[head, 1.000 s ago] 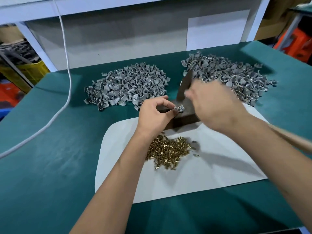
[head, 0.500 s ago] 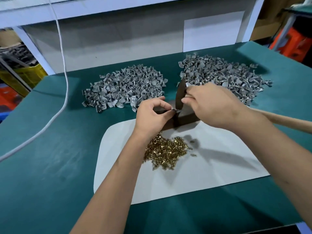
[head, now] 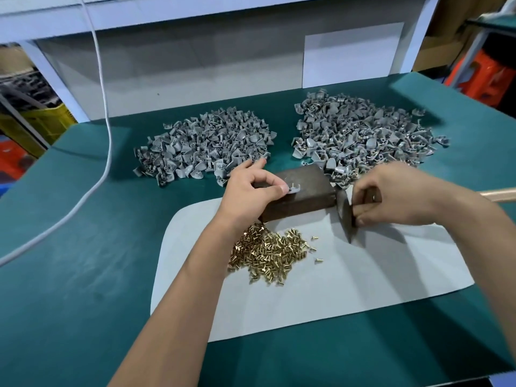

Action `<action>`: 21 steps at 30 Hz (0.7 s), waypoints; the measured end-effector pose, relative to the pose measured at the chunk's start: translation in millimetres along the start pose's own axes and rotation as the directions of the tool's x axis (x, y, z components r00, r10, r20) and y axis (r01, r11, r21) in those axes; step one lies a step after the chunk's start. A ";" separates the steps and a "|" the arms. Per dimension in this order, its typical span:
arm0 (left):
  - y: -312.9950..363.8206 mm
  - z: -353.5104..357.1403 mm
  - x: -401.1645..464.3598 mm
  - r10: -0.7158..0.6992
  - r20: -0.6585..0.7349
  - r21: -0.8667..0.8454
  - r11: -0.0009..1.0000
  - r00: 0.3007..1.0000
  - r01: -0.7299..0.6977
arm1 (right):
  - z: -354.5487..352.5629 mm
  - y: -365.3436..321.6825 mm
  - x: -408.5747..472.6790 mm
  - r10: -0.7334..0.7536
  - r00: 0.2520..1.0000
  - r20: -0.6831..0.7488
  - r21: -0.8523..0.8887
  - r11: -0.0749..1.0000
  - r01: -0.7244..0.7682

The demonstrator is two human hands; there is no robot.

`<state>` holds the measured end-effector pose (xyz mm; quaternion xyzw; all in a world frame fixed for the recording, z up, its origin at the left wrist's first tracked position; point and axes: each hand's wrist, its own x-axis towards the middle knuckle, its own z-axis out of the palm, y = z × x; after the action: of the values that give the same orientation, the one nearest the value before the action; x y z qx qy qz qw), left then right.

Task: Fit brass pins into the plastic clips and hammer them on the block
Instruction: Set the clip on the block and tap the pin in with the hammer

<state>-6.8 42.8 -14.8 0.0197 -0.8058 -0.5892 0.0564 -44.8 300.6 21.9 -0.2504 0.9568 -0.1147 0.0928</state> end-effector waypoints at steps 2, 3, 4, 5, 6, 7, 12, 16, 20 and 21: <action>0.1 0.4 -0.3 -0.008 0.002 -0.013 1.000 1.000 0.008 | -3.5 -0.8 0.1 0.000 1.000 -0.001 0.028 1.000 0.000; 0.1 0.3 -0.1 -0.011 0.003 -0.014 1.000 1.000 0.011 | -7.4 -2.3 0.6 -0.005 1.000 -0.028 0.049 0.999 0.006; -0.2 0.5 0.2 -0.014 0.003 -0.019 1.000 1.000 0.014 | -11.1 -4.6 1.5 -0.017 0.996 -0.083 0.072 0.997 0.023; -0.3 0.5 0.4 -0.015 0.002 -0.025 1.000 1.000 0.015 | -13.3 -8.8 3.3 -0.032 0.987 -0.158 0.097 0.994 0.048; -0.6 0.7 0.4 -0.012 0.001 -0.029 0.999 1.000 0.012 | -13.5 -15.3 5.8 -0.045 0.971 -0.234 0.119 0.990 0.075; -0.3 0.9 0.3 -0.007 0.001 -0.031 0.999 1.000 0.007 | -12.2 -24.4 8.3 -0.055 0.956 -0.288 0.134 0.986 0.097; -0.9 0.9 0.8 0.036 0.008 -0.022 0.999 0.999 -0.036 | 13.0 -63.4 20.7 -0.180 0.935 -0.305 0.127 0.965 0.228; -4.6 -1.6 3.9 0.185 -0.023 0.012 0.983 0.982 -0.185 | 26.7 -63.7 25.3 -0.093 0.896 -0.435 0.291 0.927 0.238; -7.6 -1.5 4.4 0.323 -0.071 0.076 0.945 0.944 -0.317 | 35.4 -63.1 25.8 0.036 0.853 -0.521 0.513 0.812 0.279; -8.3 -1.5 4.5 0.348 -0.081 0.099 0.935 0.934 -0.340 | 36.7 -63.3 25.7 0.058 0.846 -0.530 0.542 0.790 0.286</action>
<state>-11.4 38.4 -21.9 -0.0906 -0.8170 -0.5344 0.1970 -29.3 227.7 0.5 -0.2267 0.8405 -0.4813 -0.1024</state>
